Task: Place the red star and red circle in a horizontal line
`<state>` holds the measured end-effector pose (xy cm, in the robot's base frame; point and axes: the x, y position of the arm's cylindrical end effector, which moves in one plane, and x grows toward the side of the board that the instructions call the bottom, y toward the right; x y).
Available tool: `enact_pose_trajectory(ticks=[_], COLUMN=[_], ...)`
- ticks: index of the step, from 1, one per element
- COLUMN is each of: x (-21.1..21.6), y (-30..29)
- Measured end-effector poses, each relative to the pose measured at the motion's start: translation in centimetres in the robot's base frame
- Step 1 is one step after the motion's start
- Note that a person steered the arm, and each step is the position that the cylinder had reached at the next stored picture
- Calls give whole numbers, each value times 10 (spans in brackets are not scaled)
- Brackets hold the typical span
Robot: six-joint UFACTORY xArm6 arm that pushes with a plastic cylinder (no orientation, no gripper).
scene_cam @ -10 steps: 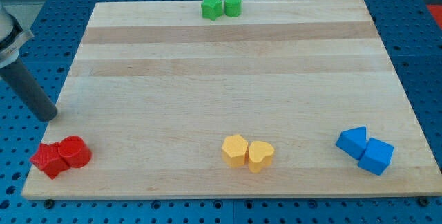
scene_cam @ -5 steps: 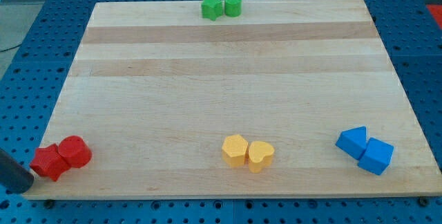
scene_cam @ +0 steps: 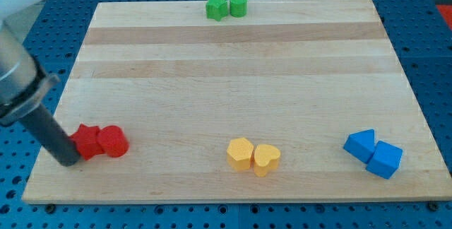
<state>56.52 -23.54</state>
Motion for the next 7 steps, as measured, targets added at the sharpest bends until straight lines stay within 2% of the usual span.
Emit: enact_pose_trajectory(ticks=[1, 2, 5, 6, 7], x=[-1, -24, -96, -71, -32], y=[34, 48, 56, 55, 21])
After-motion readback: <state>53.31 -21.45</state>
